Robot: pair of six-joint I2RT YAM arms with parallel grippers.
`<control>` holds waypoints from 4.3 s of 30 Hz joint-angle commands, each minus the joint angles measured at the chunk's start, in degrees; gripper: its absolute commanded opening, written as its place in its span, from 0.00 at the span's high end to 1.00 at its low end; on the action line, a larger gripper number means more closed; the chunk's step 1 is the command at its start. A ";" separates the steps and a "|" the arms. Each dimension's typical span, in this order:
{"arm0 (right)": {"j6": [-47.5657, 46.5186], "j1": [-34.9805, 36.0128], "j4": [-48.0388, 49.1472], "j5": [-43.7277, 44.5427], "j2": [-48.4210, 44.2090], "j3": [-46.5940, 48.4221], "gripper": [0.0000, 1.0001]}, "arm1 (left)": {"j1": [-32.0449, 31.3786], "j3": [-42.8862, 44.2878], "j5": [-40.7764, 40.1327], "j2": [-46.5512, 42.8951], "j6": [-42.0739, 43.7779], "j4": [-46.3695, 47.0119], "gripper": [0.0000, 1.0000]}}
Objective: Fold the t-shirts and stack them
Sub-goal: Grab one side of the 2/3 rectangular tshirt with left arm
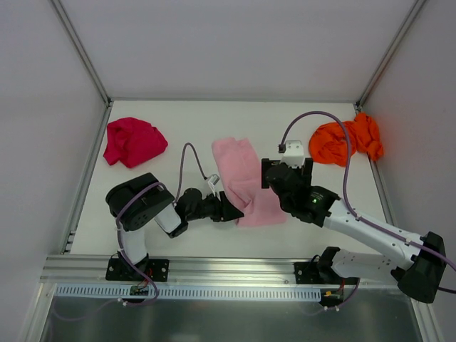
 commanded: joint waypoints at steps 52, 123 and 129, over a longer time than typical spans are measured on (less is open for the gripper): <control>0.33 -3.26 5.44 -6.60 -0.81 -4.34 0.02 | -0.54 3.15 -34.58 -47.64 10.63 -47.95 1.00; -3.27 -7.30 17.05 -26.13 14.15 -2.76 0.06 | -43.51 10.36 -86.18 -45.27 -37.98 -99.20 0.01; -6.35 -7.48 4.49 -18.03 4.40 5.93 0.05 | -43.08 11.60 -87.67 -38.94 -38.50 -98.06 0.01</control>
